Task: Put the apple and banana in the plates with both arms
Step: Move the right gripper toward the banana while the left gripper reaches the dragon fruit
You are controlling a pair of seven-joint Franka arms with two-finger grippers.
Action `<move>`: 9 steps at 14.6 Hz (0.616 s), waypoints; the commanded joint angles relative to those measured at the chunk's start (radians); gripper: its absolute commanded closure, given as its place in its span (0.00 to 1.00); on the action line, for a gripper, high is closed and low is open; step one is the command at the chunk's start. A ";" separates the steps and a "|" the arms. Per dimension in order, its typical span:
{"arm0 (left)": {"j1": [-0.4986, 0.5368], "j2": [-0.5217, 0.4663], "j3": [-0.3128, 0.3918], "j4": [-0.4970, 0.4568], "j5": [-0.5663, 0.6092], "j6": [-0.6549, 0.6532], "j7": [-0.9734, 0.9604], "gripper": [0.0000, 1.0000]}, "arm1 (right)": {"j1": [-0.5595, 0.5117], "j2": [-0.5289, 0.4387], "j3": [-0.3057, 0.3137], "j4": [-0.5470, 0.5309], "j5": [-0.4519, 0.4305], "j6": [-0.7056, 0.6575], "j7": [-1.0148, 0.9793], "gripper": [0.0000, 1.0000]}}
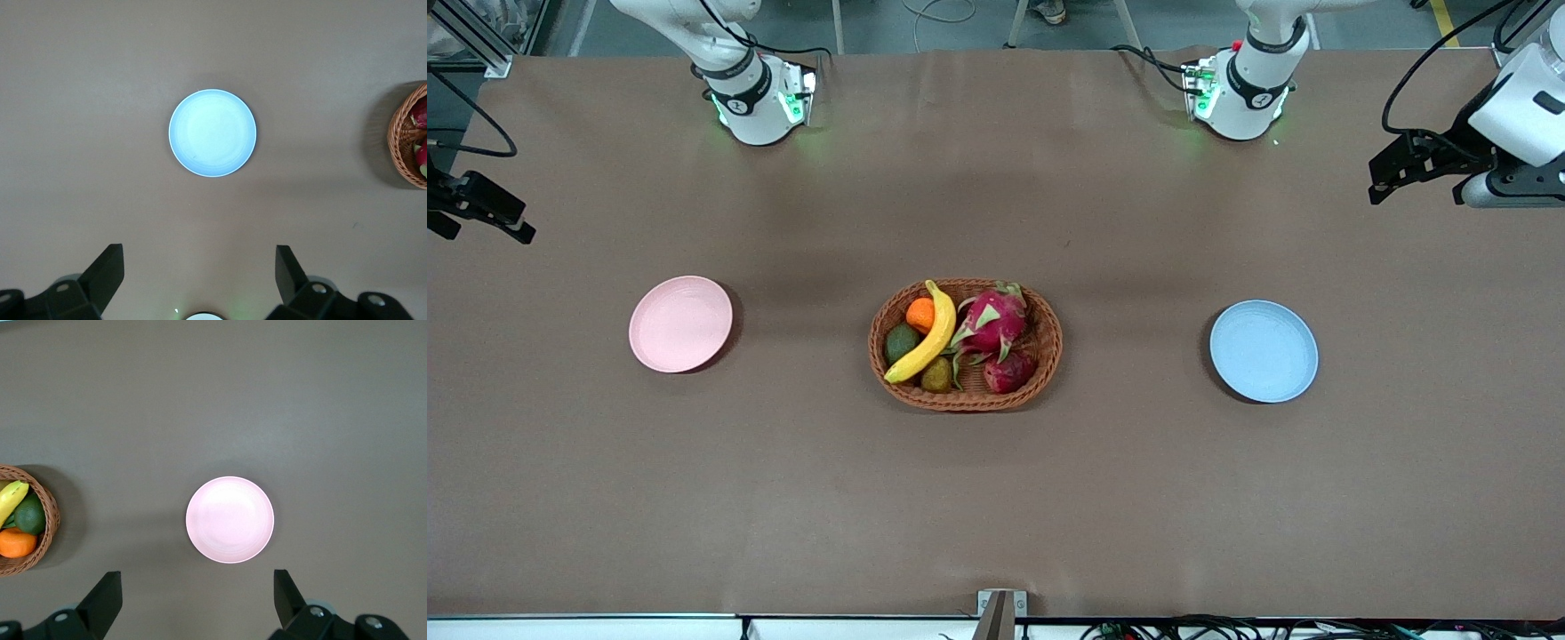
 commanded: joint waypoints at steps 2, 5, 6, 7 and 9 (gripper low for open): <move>0.005 0.025 -0.001 0.035 -0.006 -0.023 0.008 0.00 | 0.003 -0.020 0.002 -0.008 -0.017 -0.010 -0.009 0.00; -0.014 0.103 -0.015 0.111 0.007 -0.021 0.002 0.00 | 0.004 -0.017 0.004 -0.010 -0.017 -0.010 -0.011 0.00; -0.020 0.138 -0.024 0.128 0.007 -0.020 0.000 0.00 | 0.004 -0.015 0.004 -0.010 -0.017 -0.010 -0.011 0.00; -0.034 0.165 -0.036 0.131 0.005 -0.012 -0.003 0.00 | 0.006 0.003 0.005 -0.010 -0.015 -0.014 -0.009 0.00; -0.066 0.215 -0.039 0.133 0.001 0.019 -0.009 0.00 | 0.050 0.035 0.004 -0.011 -0.017 -0.023 -0.008 0.00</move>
